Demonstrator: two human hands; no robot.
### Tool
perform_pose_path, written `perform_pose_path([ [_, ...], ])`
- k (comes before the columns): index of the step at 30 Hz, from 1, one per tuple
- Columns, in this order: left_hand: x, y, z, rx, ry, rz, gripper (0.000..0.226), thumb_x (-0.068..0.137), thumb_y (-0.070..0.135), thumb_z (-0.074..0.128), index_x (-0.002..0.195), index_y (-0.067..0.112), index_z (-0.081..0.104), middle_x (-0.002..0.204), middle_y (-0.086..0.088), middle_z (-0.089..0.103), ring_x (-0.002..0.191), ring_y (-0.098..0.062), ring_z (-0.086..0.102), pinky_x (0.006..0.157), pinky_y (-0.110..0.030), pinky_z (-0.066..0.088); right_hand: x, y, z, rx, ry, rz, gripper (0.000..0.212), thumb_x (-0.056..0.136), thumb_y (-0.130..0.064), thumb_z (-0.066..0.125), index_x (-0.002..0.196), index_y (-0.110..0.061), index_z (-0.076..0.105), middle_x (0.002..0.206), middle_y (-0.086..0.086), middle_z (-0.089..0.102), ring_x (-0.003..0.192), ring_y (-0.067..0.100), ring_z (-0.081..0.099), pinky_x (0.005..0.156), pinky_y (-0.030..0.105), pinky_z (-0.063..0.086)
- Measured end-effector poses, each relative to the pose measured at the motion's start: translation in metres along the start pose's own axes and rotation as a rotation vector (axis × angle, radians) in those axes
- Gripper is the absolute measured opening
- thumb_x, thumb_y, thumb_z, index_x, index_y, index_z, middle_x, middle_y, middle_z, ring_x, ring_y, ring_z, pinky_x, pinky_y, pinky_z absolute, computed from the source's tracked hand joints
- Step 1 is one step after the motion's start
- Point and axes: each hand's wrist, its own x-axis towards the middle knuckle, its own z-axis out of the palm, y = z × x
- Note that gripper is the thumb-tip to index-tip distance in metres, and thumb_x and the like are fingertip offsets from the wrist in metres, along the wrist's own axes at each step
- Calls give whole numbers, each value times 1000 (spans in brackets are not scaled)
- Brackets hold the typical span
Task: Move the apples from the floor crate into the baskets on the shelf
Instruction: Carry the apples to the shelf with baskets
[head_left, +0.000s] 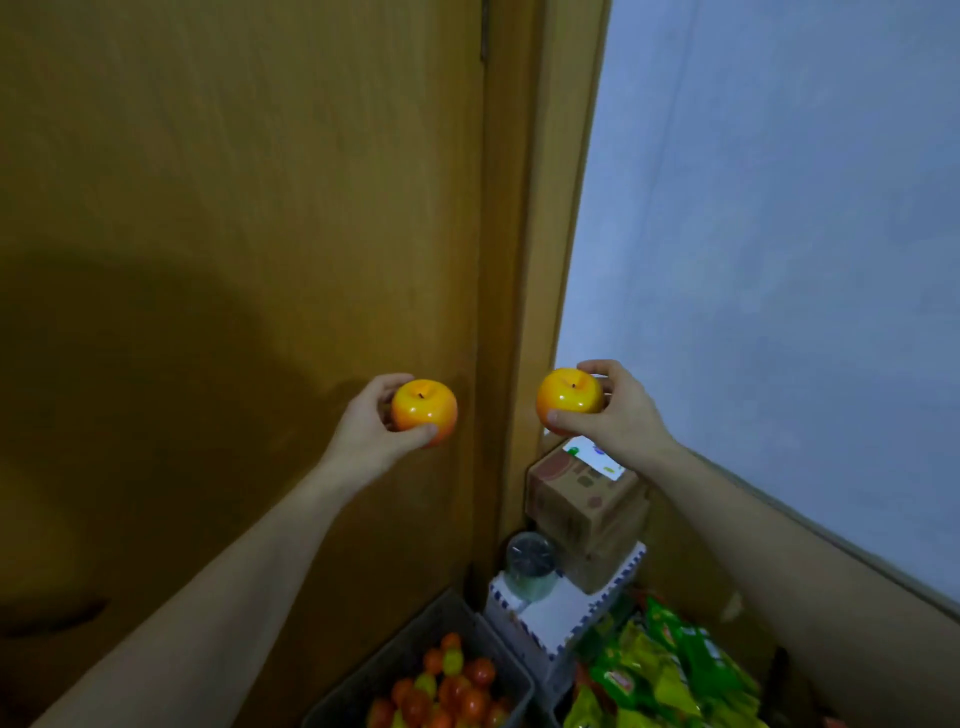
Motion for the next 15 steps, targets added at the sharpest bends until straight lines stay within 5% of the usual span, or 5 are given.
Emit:
perform_pose_path([
  [3, 15, 18, 24, -9, -50, 37, 71, 59, 34, 92, 118, 48, 56, 130, 4, 58, 117, -20, 61, 100, -46, 53, -2, 2, -25, -43, 40, 11, 79, 64, -44, 91, 129, -34, 47, 124, -5, 57, 105, 20, 61, 84, 37, 56],
  [6, 29, 32, 54, -39, -103, 67, 74, 57, 33, 92, 121, 40, 55, 129, 2, 58, 117, -21, 60, 96, -42, 54, -8, 9, -54, -68, 83, 46, 80, 67, -39, 91, 133, -31, 47, 125, -4, 55, 100, 17, 61, 67, 19, 51],
  [10, 48, 48, 97, -75, -202, 115, 80, 43, 48, 87, 117, 38, 57, 126, 1, 61, 112, -20, 62, 87, -32, 53, -28, 25, -94, -116, 217, 104, 80, 65, -39, 92, 133, -28, 49, 125, 0, 58, 104, 20, 61, 85, 33, 53],
  [15, 56, 73, 153, -114, -377, 193, 85, 48, 43, 89, 125, 31, 54, 129, -2, 59, 111, -20, 62, 84, -30, 52, -85, 34, -144, -178, 403, 241, 83, 63, -43, 91, 134, -27, 50, 125, -2, 56, 107, 21, 60, 85, 34, 51],
])
